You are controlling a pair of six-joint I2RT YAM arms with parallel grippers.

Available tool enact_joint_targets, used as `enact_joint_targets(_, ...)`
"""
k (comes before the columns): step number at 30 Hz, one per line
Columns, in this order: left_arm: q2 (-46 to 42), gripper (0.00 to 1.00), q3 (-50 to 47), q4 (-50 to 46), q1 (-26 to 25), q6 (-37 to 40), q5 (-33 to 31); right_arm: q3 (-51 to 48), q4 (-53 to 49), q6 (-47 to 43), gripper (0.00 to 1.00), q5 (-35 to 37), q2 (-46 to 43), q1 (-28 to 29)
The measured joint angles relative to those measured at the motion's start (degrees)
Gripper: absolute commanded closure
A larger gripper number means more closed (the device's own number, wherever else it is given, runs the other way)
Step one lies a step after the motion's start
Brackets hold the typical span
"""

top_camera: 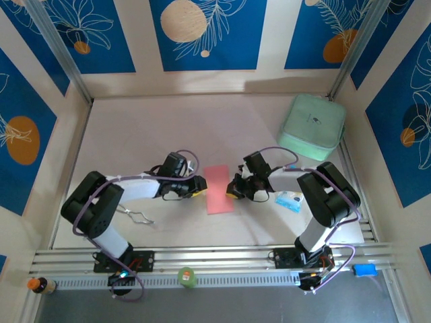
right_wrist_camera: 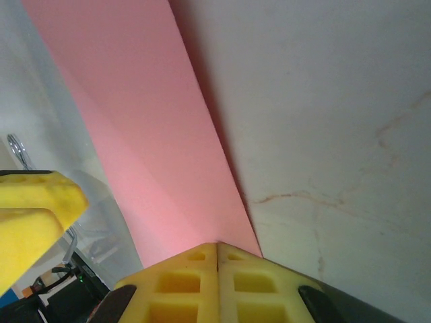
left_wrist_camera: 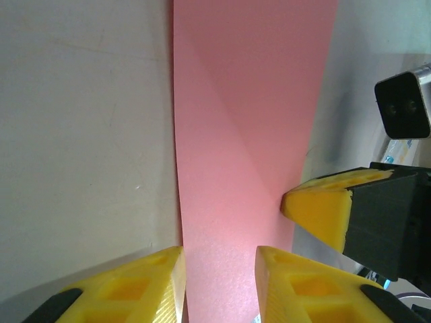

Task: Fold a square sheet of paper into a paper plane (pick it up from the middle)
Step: Third fold the triangle at the center of the table.

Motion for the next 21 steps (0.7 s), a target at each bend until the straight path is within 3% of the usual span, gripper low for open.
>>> enact_joint_targets(21,2.95,0.68,0.00,0.92,-0.24,-2.49,0.68,-0.98,2.62,3.26,1.00,0.17,0.00,0.20)
